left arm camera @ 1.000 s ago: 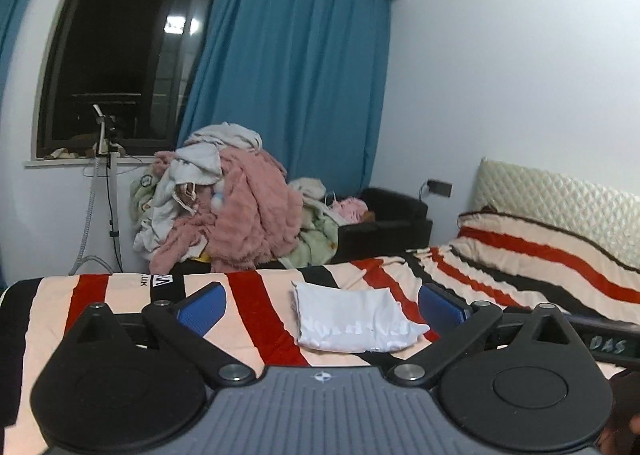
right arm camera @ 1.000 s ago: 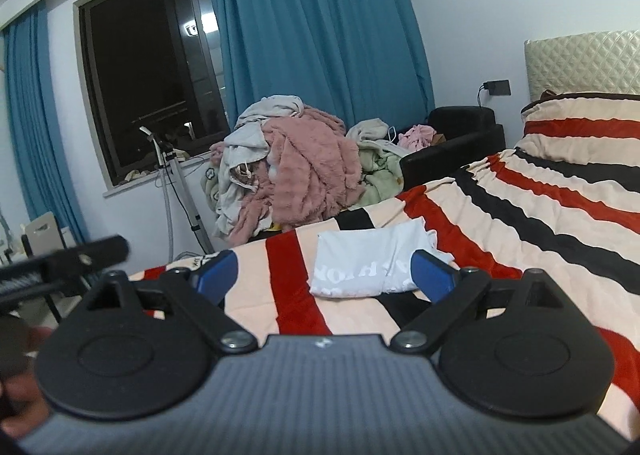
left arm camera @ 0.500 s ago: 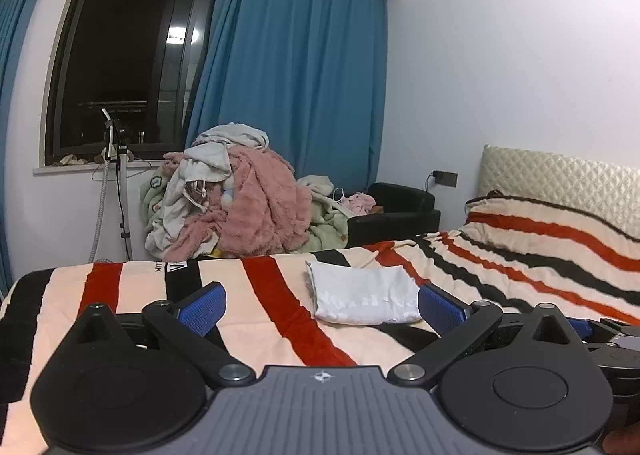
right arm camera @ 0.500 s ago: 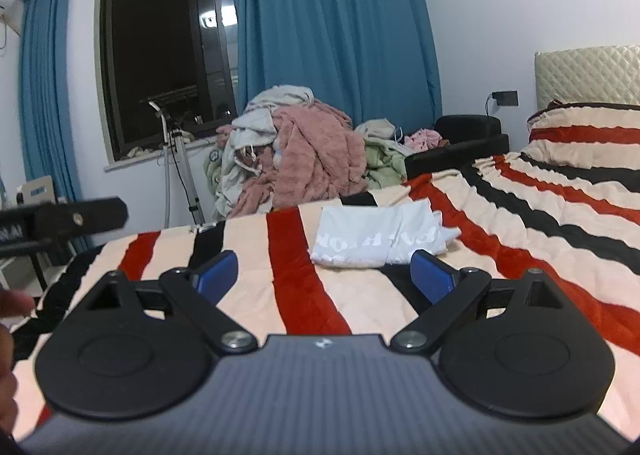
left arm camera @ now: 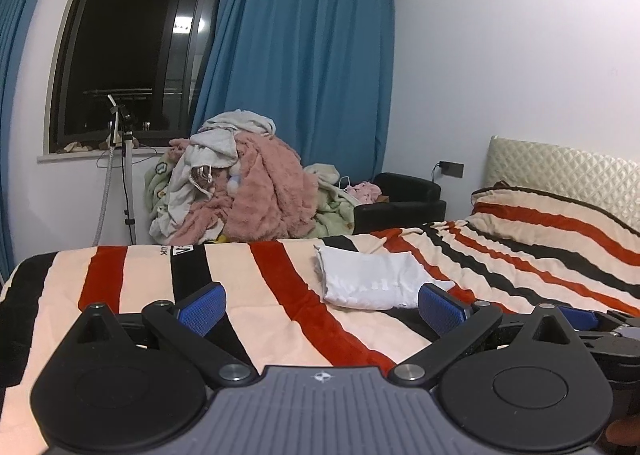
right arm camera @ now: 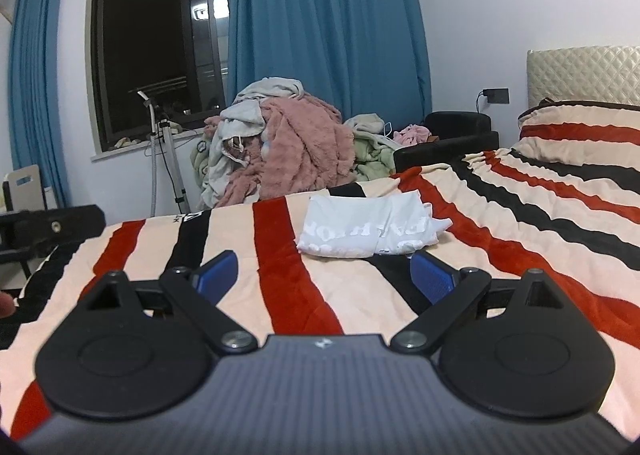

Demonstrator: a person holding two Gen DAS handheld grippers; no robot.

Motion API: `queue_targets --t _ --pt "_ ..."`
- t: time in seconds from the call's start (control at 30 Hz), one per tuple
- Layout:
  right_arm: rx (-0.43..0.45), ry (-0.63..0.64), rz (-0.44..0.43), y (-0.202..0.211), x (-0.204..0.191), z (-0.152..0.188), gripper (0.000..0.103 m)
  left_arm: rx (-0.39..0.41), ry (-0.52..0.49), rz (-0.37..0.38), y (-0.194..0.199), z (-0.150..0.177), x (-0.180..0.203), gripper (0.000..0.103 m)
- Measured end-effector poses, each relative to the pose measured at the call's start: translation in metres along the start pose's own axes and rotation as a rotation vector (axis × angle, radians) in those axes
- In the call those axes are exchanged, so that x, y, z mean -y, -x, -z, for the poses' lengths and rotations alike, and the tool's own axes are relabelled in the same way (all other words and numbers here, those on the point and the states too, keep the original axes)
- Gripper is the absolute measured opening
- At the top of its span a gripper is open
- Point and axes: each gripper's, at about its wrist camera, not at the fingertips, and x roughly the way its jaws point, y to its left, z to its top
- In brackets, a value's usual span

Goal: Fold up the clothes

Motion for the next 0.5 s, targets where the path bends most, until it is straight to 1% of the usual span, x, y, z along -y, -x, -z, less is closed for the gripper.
queue_targets --t 0.23,0.5 --pt "-0.001 0.02 0.005 -0.0006 -0.0054 0.0022 0.095 0.0 0.001 -0.009 0.0015 0.0011 0.0011 0.103" --pt "-0.009 0.013 0.01 -0.0012 -0.0045 0.0014 0.095 -0.018 0.028 -0.006 0.0 0.0039 -0.0004 0.103"
